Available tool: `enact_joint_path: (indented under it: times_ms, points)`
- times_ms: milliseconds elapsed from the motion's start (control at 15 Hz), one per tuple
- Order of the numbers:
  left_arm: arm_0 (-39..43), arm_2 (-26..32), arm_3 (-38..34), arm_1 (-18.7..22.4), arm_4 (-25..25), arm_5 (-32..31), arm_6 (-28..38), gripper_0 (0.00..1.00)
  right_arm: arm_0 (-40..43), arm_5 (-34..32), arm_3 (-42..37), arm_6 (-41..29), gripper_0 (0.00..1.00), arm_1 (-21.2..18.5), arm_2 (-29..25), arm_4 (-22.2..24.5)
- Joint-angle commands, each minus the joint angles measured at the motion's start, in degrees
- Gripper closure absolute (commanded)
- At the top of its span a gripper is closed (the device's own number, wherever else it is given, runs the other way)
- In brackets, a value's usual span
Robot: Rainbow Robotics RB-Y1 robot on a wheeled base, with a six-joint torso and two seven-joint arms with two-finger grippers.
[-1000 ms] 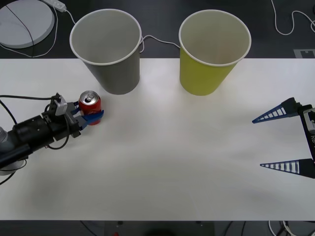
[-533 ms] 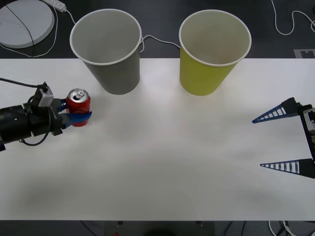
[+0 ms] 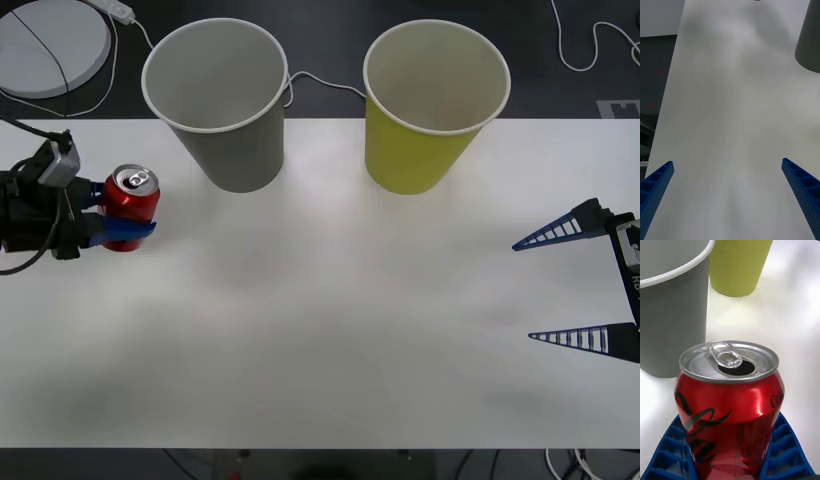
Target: Put the can into the green bin and the plastic bottle into the gray bin
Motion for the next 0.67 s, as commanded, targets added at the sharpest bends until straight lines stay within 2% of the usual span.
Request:
enact_joint_path:
  times_ms: [67,267,400,533,667]
  points:
    - [0.0,0.9,-6.1,3.6,-4.2,-2.2,7.7,1.00,0.0,0.0,0.0,0.0,0.00,0.0,0.0,0.0]
    - [-0.4,1.8,-13.1,7.8,-8.3,-4.5,16.1,1.00,0.0,0.0,0.0,0.0,0.00,0.0,0.0,0.0]
    - [-1.6,3.2,-16.7,9.7,-9.7,-8.3,21.9,1.00,0.0,0.0,0.0,0.0,0.00,0.0,0.0,0.0]
    - [-4.8,3.3,-19.9,12.1,-10.7,-12.6,28.2,1.00,0.0,0.0,0.0,0.0,0.00,0.0,0.0,0.0]
    - [-8.5,3.2,-22.1,12.8,-10.9,-16.4,33.5,1.00,0.0,0.0,0.0,0.0,0.00,0.0,0.0,0.0]
